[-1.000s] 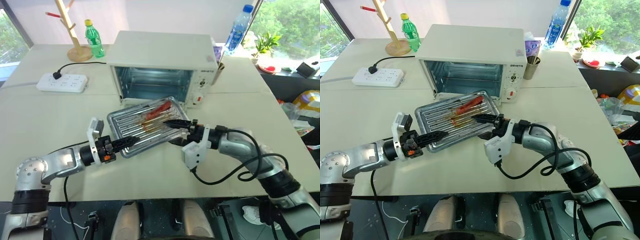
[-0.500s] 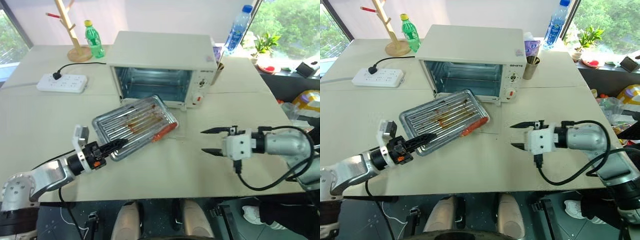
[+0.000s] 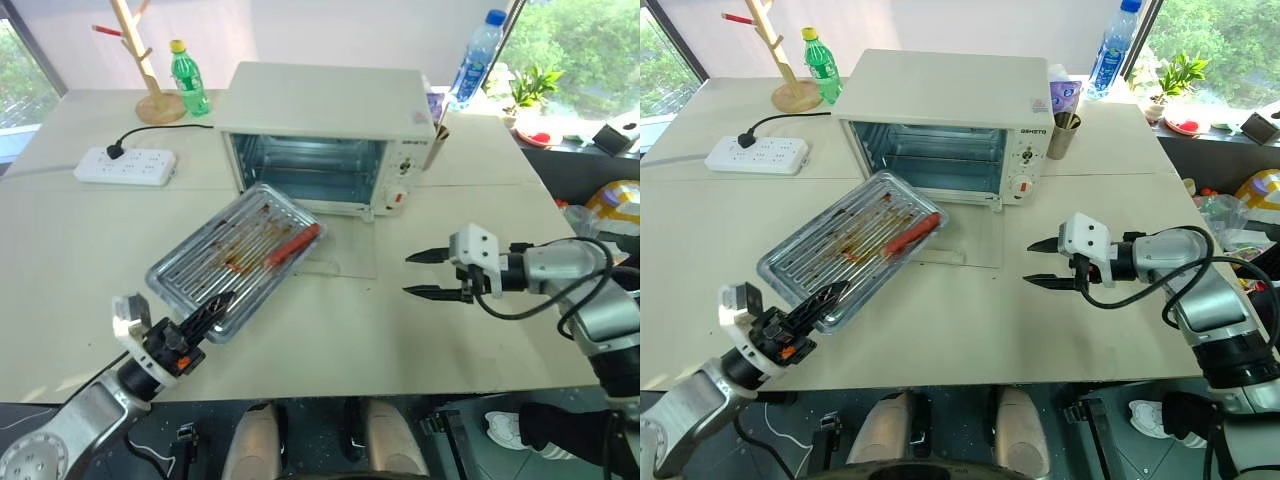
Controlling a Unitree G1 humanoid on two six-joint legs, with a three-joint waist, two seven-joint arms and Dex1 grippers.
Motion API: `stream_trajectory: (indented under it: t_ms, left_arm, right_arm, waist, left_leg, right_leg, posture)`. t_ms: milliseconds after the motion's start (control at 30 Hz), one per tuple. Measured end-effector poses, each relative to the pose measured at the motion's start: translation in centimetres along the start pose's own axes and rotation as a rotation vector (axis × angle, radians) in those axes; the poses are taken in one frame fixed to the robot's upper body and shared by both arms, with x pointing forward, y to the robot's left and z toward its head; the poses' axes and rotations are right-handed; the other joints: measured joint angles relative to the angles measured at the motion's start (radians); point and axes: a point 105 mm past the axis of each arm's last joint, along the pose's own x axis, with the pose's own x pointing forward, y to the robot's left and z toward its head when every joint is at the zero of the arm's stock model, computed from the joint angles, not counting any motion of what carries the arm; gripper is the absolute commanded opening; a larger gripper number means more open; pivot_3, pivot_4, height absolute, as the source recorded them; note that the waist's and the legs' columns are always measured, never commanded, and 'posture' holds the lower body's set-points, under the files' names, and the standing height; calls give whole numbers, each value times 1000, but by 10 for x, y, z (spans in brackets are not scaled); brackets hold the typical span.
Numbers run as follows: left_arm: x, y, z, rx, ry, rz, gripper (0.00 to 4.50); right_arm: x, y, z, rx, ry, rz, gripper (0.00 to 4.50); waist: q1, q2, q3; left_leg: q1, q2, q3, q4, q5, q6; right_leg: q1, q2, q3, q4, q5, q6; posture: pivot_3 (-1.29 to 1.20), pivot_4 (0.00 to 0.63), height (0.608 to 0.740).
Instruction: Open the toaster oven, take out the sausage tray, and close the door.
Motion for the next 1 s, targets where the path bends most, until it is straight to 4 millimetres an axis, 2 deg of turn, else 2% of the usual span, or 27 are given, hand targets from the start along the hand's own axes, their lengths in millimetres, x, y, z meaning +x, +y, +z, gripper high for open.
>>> stream_trajectory:
  t_ms: [333,500,733,867,1000]
  left_arm:
    - [-37,0,10,-7,-252,73,0]
    - [-58,-2,20,15,-381,104,0]
    - [-78,-6,41,65,-519,125,0]
    - [-87,-2,51,76,-557,147,0]
    - [-99,10,61,73,-542,184,0]
  right_arm:
    - [22,-23,-16,49,14,-44,2692]
    - [31,-27,-25,67,26,-43,2692]
    - [47,-28,-29,95,18,-36,2692]
    - [59,-28,-23,109,-18,-38,2692]
    - [68,-31,-7,153,-68,-40,2692]
  waist:
    - [-2,0,0]
    - [-3,0,0]
    - [-3,0,0]
    - [-3,0,0]
    - [-4,0,0]
  left_leg:
    - [-2,-1,0,0,0,1]
    - [-3,0,1,0,0,1]
    - [-3,0,1,0,0,1]
    - [-4,0,1,0,0,1]
    - [-5,1,0,0,0,1]
  right_leg:
    - [-1,0,0,-1,0,0]
    - [-2,2,0,-1,0,0]
    - [-3,2,0,-1,0,0]
    - [-3,2,0,-1,0,0]
    - [-5,3,0,-1,0,0]
  posture:
    - [0,150,722]
    - [0,150,722]
    - [0,150,722]
    - [0,150,722]
    - [0,150,722]
